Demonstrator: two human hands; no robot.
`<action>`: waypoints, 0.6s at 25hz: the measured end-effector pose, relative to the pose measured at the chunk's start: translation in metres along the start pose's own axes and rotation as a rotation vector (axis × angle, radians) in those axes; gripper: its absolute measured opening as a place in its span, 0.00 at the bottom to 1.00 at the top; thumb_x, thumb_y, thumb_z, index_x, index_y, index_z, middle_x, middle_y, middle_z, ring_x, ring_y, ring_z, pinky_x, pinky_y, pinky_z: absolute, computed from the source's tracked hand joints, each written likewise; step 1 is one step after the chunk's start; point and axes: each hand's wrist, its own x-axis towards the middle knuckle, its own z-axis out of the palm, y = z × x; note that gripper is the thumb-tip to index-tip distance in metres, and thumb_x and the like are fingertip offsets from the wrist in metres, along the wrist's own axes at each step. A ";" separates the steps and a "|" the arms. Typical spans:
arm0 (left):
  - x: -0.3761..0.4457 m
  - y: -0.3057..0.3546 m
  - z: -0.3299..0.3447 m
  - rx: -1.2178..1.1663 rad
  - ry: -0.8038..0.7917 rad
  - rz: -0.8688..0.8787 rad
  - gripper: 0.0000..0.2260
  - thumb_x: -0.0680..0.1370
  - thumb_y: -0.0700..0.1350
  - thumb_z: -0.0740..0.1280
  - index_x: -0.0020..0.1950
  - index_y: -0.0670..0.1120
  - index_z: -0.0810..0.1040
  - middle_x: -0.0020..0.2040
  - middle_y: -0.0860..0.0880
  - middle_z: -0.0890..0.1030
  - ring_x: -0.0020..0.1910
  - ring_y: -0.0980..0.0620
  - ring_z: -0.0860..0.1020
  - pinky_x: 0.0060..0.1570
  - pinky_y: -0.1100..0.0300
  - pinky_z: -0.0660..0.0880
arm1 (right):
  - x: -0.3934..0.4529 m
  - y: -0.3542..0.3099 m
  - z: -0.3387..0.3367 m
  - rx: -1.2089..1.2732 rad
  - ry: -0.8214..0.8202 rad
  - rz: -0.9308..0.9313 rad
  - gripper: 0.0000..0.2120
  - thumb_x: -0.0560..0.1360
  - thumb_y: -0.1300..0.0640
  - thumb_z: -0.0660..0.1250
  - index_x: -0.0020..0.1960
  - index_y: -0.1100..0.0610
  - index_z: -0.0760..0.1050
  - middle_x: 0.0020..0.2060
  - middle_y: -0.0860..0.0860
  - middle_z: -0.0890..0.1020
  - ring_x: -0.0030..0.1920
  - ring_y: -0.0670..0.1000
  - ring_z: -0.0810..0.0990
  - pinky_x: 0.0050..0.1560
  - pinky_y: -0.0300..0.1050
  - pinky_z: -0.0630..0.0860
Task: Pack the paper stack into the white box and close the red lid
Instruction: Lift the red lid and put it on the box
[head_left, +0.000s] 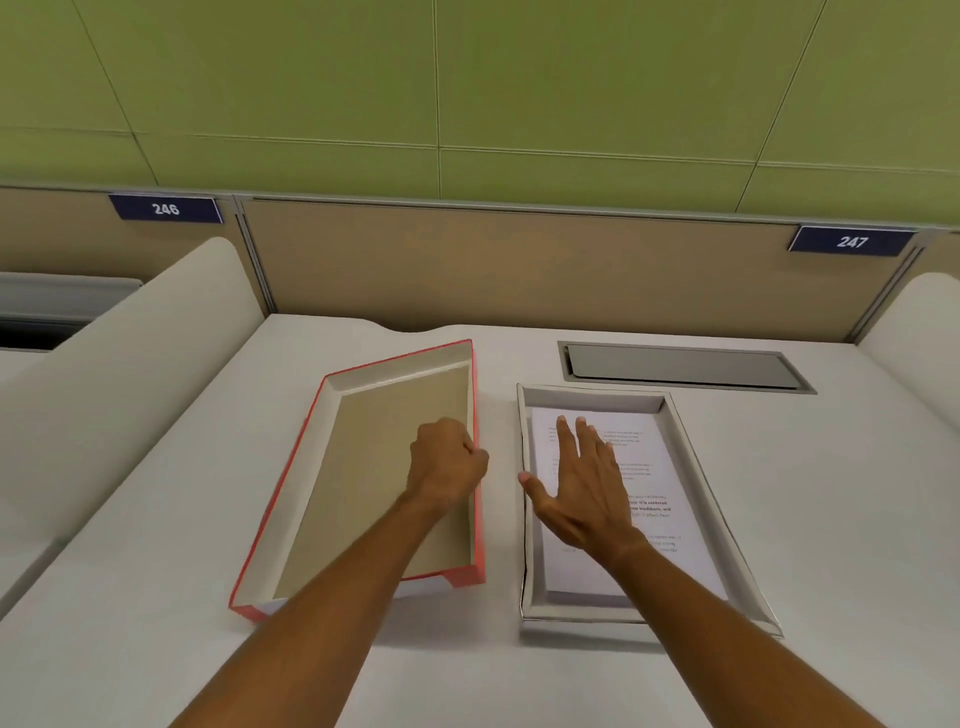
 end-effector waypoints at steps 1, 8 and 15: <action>0.003 0.008 -0.017 -0.078 0.060 0.001 0.07 0.70 0.38 0.68 0.35 0.36 0.82 0.32 0.42 0.81 0.32 0.47 0.80 0.31 0.62 0.74 | 0.003 -0.006 -0.003 0.073 -0.014 0.019 0.47 0.71 0.27 0.48 0.80 0.53 0.44 0.81 0.54 0.47 0.81 0.57 0.45 0.78 0.53 0.43; 0.012 0.031 -0.113 -0.734 0.158 -0.097 0.04 0.74 0.38 0.71 0.39 0.41 0.81 0.39 0.43 0.85 0.34 0.49 0.84 0.38 0.57 0.83 | 0.023 -0.036 -0.007 0.798 -0.177 0.223 0.24 0.79 0.47 0.63 0.72 0.57 0.68 0.71 0.57 0.73 0.68 0.58 0.73 0.66 0.54 0.72; 0.004 0.019 -0.156 -1.384 -0.143 -0.294 0.04 0.77 0.42 0.67 0.45 0.41 0.77 0.35 0.46 0.76 0.31 0.51 0.78 0.31 0.62 0.80 | 0.014 -0.019 0.000 1.354 -0.518 0.518 0.22 0.81 0.45 0.56 0.65 0.59 0.74 0.48 0.59 0.80 0.50 0.60 0.79 0.53 0.56 0.77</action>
